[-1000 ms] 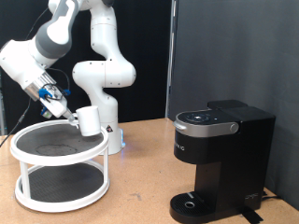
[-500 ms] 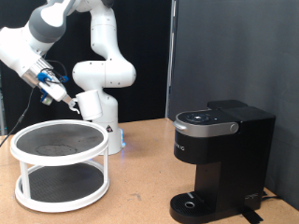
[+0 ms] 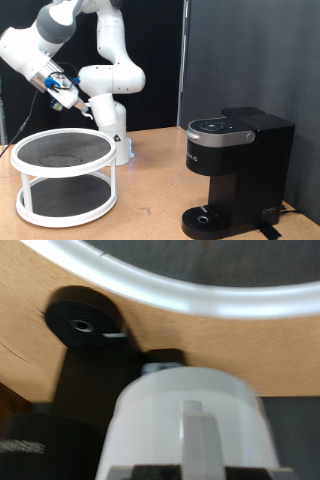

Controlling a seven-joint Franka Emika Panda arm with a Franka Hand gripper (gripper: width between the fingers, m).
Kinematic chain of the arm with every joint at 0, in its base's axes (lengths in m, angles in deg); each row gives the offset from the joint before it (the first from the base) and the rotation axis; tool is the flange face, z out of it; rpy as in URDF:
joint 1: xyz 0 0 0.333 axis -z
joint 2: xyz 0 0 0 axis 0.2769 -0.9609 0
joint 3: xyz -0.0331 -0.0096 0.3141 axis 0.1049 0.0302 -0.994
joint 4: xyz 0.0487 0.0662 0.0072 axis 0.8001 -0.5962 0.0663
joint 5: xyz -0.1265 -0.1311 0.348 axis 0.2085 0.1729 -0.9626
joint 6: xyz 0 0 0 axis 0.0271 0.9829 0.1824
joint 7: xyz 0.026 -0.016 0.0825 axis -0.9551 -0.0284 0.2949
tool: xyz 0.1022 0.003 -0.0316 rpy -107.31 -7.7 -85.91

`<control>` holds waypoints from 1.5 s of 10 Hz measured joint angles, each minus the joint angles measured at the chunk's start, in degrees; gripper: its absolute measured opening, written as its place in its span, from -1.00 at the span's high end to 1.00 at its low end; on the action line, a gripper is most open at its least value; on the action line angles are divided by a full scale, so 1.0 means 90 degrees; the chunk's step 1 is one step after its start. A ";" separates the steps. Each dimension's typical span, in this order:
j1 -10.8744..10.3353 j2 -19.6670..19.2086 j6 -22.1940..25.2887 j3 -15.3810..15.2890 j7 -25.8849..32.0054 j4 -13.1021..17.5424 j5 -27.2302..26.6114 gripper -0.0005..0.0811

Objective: Make a cup of coffee with the keurig machine

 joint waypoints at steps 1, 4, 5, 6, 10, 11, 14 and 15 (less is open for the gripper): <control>-0.0005 -0.0008 -0.0486 -0.0327 -0.0662 -0.0095 -0.0256 0.98; -0.0181 -0.0172 -0.1808 -0.1174 -0.1879 -0.0247 -0.0767 0.98; -0.0326 -0.0288 -0.2041 -0.1316 -0.1948 -0.0232 -0.0951 0.98; -0.0481 -0.0411 -0.2247 -0.1426 -0.1960 -0.0201 -0.1120 0.98; -0.1054 -0.0901 -0.2948 -0.1838 -0.1968 -0.0027 -0.1767 0.98; -0.1161 -0.1050 -0.2967 -0.1851 -0.1954 0.0080 -0.1882 0.98; -0.1153 -0.1064 -0.2937 -0.1839 -0.1978 0.0067 -0.1878 0.98; -0.1153 -0.1121 -0.2943 -0.1855 -0.2021 0.0067 -0.1868 0.98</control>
